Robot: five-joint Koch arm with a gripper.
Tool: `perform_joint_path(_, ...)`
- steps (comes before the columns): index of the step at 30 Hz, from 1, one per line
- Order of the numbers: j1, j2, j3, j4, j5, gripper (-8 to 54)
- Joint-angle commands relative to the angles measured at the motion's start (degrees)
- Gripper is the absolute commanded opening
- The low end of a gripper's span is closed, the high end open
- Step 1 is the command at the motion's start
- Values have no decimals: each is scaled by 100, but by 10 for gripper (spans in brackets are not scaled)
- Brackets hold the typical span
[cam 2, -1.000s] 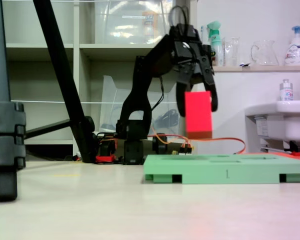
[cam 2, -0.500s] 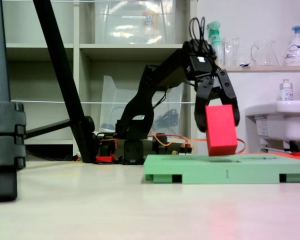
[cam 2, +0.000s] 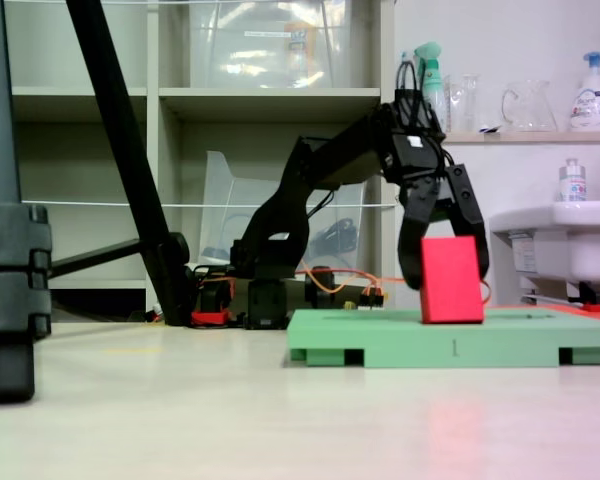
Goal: Put the square block into the corresponding hole
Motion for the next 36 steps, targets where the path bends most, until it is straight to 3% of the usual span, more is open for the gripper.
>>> perform_joint_path(1, -123, 97, -308, -422, 35, 233)
perform_joint_path(16, -105, -387, -308, -712, 149, 237)
perform_joint_path(18, -105, -422, -308, -712, 176, 272)
perform_joint_path(21, -105, -413, -308, -589, 272, 418)
perform_joint_path(24, -53, -316, -308, -105, 325, 497)
perform_joint_path(30, -97, 0, -308, 396, 316, 520)
perform_joint_path(36, -132, 1389, -290, 1688, -299, 519)
